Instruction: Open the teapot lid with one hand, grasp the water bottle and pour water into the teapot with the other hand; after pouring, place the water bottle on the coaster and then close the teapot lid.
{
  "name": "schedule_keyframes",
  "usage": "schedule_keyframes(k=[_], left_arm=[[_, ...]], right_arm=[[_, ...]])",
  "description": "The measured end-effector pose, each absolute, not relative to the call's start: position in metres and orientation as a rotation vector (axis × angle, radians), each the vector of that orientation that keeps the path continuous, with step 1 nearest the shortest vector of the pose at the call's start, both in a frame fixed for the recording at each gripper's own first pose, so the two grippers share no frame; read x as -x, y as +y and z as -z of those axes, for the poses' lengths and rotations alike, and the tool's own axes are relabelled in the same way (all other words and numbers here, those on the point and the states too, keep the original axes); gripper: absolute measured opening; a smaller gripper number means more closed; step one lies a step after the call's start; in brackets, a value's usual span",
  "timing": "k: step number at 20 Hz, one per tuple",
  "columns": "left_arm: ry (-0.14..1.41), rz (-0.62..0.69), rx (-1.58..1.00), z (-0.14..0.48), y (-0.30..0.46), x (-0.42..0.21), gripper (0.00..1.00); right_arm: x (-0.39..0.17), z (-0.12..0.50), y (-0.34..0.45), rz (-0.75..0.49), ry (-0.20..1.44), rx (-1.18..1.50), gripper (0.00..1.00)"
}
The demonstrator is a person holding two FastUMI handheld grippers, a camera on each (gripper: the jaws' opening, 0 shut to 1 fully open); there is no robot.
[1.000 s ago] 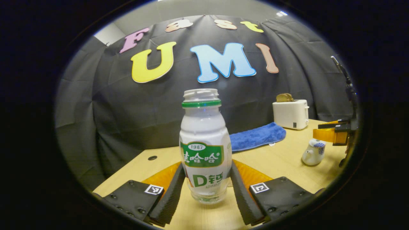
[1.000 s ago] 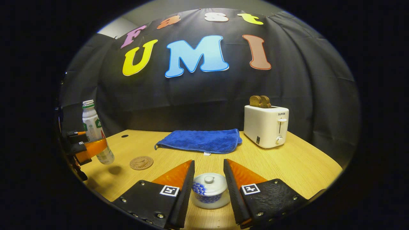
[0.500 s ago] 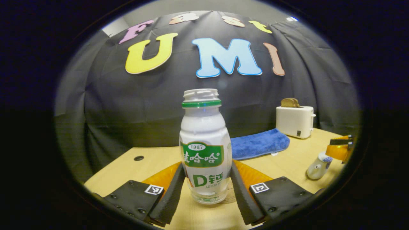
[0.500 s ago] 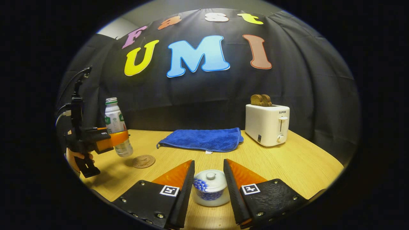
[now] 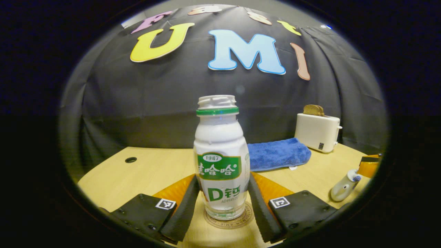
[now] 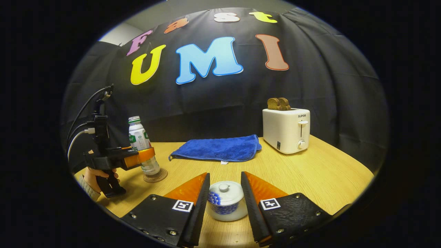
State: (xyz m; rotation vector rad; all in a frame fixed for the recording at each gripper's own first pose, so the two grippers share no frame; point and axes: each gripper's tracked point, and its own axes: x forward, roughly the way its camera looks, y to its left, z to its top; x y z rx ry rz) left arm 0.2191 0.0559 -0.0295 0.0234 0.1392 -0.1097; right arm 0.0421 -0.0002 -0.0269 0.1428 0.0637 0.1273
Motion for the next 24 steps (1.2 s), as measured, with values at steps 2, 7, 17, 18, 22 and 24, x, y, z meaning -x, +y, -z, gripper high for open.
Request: schedule_keyframes(k=[2,7,17,18,22,24], left_arm=[[0.146,0.112,-0.014,0.035,0.056,-0.222,0.89],[0.137,0.113,-0.031,0.037,0.052,-0.222,0.89],[0.124,0.102,-0.051,0.037,0.057,-0.207,0.99],[0.127,0.102,-0.052,0.038,0.056,-0.204,0.99],[0.126,0.101,-0.069,0.038,0.052,-0.187,0.99],[0.117,0.095,-0.081,0.034,0.049,-0.176,0.99]], right_arm=[[-0.042,0.027,0.001,-0.133,0.066,-0.152,0.56],[-0.042,0.025,-0.005,-0.123,0.061,-0.172,0.56],[-0.043,0.028,-0.004,-0.125,0.068,-0.171,0.56],[-0.043,0.027,-0.004,-0.126,0.068,-0.17,0.56],[-0.041,0.026,-0.003,-0.127,0.061,-0.162,0.56],[-0.04,0.023,-0.002,-0.13,0.05,-0.157,0.56]])
